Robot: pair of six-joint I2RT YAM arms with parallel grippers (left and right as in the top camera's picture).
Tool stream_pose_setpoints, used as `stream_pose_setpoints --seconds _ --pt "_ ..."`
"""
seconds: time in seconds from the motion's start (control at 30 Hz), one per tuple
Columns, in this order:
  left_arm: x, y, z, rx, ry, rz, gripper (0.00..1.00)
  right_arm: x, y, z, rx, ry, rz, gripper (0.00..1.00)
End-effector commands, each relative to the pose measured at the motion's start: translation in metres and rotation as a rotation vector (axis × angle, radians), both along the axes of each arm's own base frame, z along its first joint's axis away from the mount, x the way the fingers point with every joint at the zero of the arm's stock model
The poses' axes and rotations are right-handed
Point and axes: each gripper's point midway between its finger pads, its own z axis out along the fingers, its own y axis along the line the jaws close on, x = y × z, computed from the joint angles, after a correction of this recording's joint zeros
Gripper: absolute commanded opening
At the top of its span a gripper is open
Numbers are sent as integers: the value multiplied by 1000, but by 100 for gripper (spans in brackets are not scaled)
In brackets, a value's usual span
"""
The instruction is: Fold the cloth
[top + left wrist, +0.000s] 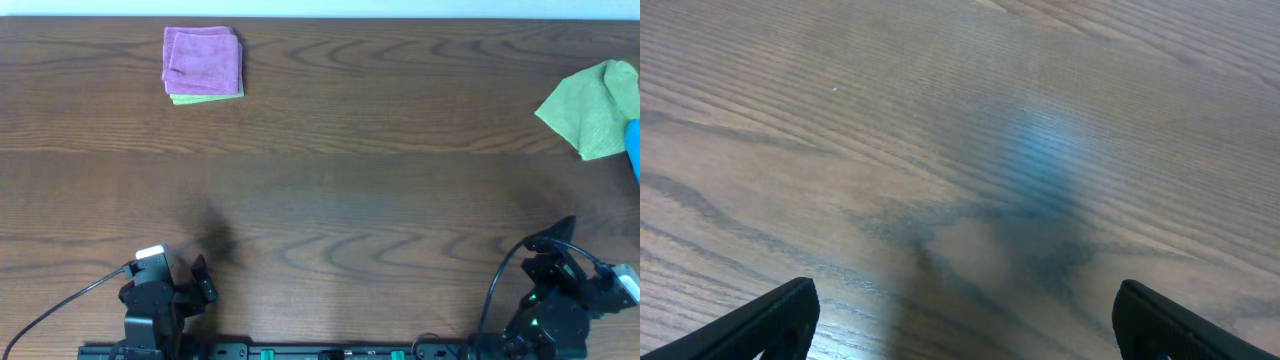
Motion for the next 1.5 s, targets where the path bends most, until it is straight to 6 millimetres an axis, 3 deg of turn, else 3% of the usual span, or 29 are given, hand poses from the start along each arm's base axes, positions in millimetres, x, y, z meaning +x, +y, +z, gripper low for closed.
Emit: stream_pose_setpoints --seconds 0.0,0.13,0.37,0.43,0.53,0.63,0.73,0.83,1.03,1.2,1.33,1.47 --pt "-9 2 -14 24 63 -12 95 -1 0 1 3 -13 -5 99" --pt "-9 2 -14 24 63 -12 95 -1 0 1 4 -12 -4 99" --pt "-9 2 -14 24 63 -12 95 20 31 -13 39 41 221 99" --pt "-9 2 -14 24 63 -12 95 30 55 -18 31 74 377 99" --pt "-9 2 -14 24 63 -12 95 37 112 -35 33 158 722 99" --pt "-9 2 -14 24 63 -12 95 29 135 -57 94 238 851 99" --pt "-9 2 -14 24 63 -12 95 21 134 -76 132 320 843 99" --pt "-9 2 -14 24 63 -12 95 18 118 -79 143 337 743 99" --pt "-9 2 -14 24 63 -12 95 20 112 -54 77 363 734 99" --pt "-9 2 -14 24 63 -12 95 35 123 -51 119 497 811 99" --pt "-9 2 -14 24 63 -12 95 51 115 -33 127 592 795 99" --pt "-9 2 -14 24 63 -12 95 64 101 -10 -43 691 829 99"
